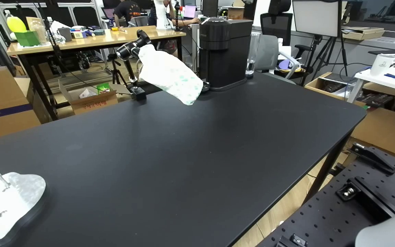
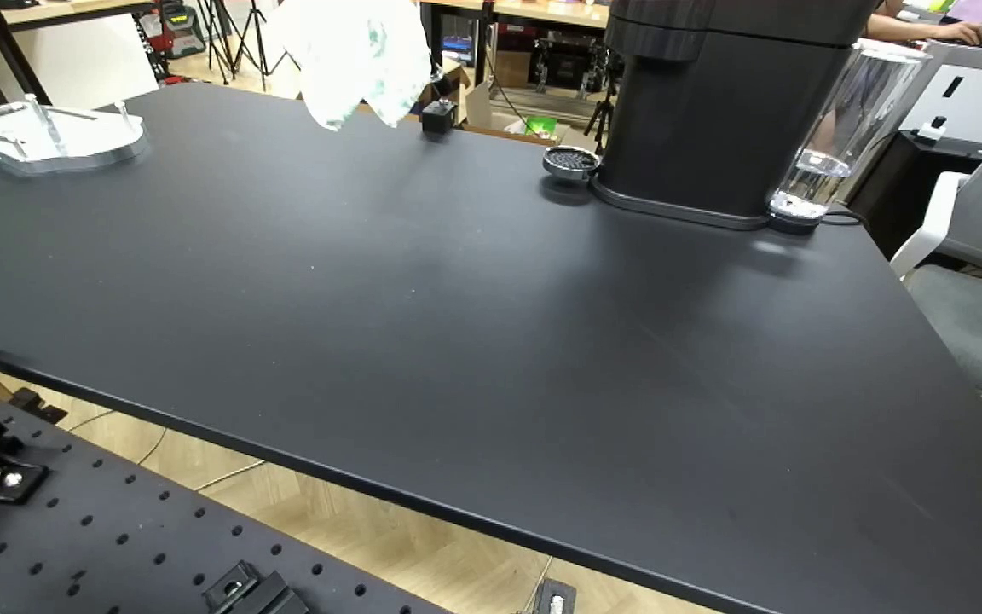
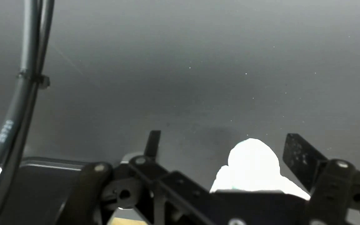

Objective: Place the cloth on the table

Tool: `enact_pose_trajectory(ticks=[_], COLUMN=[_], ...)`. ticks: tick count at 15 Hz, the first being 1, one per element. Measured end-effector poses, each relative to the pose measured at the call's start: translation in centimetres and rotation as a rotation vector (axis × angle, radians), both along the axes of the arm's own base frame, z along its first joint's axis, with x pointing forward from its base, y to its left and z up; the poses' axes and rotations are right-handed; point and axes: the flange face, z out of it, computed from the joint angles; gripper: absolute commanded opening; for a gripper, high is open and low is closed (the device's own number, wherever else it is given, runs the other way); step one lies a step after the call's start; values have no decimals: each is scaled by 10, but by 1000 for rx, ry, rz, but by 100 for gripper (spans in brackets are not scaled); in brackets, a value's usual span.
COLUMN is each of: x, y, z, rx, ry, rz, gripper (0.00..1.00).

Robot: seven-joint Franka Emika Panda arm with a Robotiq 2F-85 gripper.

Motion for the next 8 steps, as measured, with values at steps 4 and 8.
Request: enact_pose_trajectory(ticks=[4,8], x=[53,91], y=[32,69], z=[-39,-70], rx=[-1,-11], ry=[-45,-97], rz=[180,286], gripper=[100,100])
